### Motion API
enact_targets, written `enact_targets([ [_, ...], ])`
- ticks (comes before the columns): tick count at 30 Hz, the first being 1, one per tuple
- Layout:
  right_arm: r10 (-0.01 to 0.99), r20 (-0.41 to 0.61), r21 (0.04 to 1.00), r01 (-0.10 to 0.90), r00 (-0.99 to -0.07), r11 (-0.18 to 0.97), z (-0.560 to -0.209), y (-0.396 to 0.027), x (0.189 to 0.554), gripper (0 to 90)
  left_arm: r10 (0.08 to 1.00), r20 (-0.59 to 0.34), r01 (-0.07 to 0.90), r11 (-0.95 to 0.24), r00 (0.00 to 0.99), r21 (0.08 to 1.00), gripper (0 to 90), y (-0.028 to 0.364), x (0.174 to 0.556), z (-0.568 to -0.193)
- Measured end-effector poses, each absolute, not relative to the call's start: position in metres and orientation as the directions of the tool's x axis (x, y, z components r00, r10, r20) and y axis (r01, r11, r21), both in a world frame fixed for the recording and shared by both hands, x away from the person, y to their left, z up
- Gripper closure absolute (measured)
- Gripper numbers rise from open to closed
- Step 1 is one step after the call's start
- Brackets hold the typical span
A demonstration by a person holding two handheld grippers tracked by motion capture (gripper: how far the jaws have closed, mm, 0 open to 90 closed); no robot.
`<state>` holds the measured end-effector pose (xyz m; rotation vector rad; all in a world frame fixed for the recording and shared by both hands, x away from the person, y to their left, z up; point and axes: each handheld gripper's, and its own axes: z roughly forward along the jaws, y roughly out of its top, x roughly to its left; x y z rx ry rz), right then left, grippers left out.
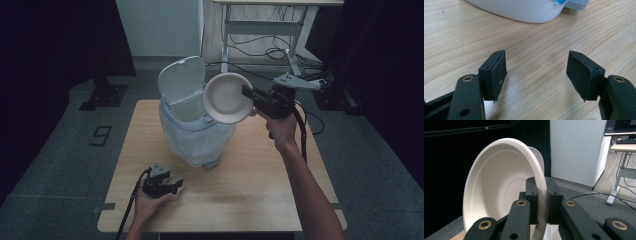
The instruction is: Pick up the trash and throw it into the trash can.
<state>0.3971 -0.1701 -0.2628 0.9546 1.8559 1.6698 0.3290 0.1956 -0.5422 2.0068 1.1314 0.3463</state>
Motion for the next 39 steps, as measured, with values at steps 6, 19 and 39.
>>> enact_targets([
  [6, 0.745, 0.107, 0.982, 0.186, -0.658, 0.023, -0.262, -0.160, 0.405, 82.6, 0.813, -0.142, 0.603, -0.288, 0.564, 0.743, 32.6, 0.196, 0.330, -0.543],
  [19, 0.739, 0.130, 0.978, 0.209, -0.661, 0.015, -0.267, -0.145, 0.424, 82.6, 0.809, -0.145, 0.604, -0.293, 0.570, 0.741, 32.4, 0.198, 0.330, -0.543],
  [39, 0.721, 0.153, 0.976, 0.218, -0.676, -0.002, -0.265, -0.131, 0.444, 82.5, 0.808, -0.154, 0.614, -0.293, 0.569, 0.733, 32.2, 0.201, 0.332, -0.544],
])
